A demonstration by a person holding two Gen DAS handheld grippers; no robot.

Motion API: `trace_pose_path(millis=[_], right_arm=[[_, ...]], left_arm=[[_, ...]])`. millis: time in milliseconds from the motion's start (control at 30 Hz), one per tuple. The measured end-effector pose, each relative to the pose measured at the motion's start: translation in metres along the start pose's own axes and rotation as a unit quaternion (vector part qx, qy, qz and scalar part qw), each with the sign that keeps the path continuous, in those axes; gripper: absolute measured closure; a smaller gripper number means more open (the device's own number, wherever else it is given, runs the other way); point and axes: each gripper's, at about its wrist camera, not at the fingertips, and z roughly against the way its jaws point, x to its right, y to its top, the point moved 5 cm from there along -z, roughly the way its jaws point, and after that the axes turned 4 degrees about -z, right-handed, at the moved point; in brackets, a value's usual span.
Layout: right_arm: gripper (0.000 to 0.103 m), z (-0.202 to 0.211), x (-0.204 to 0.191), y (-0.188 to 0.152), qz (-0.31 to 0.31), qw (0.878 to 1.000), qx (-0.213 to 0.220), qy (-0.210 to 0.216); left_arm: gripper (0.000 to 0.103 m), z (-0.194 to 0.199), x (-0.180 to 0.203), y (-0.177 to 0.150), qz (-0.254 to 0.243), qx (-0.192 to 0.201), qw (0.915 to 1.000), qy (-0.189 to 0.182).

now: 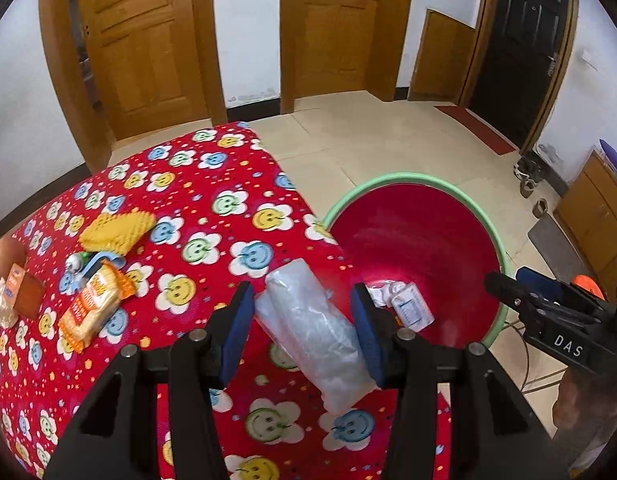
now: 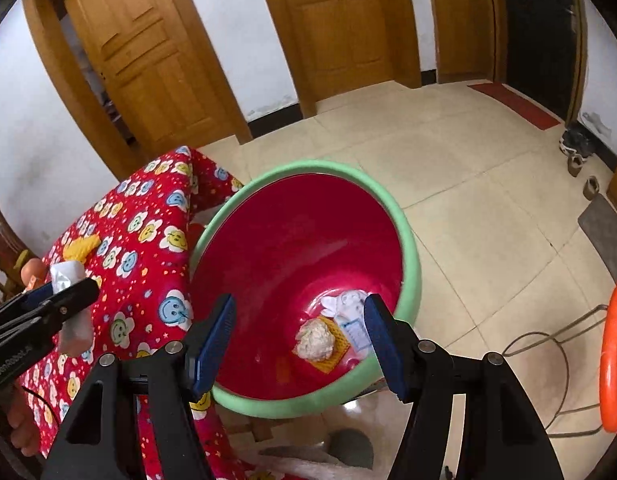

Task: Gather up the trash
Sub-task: 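Open the right tool to drop the box while the left tool drops the bag into the bin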

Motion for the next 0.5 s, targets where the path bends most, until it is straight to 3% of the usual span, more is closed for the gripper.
trace_pose_path(millis=[500], right_arm=[[0.036, 0.011, 0.031, -0.008, -0.035, 0.999, 0.007, -0.014]], left_arm=[[0.051, -0.014, 0.043, 0.010, -0.030, 0.002, 0.9973, -0.067]])
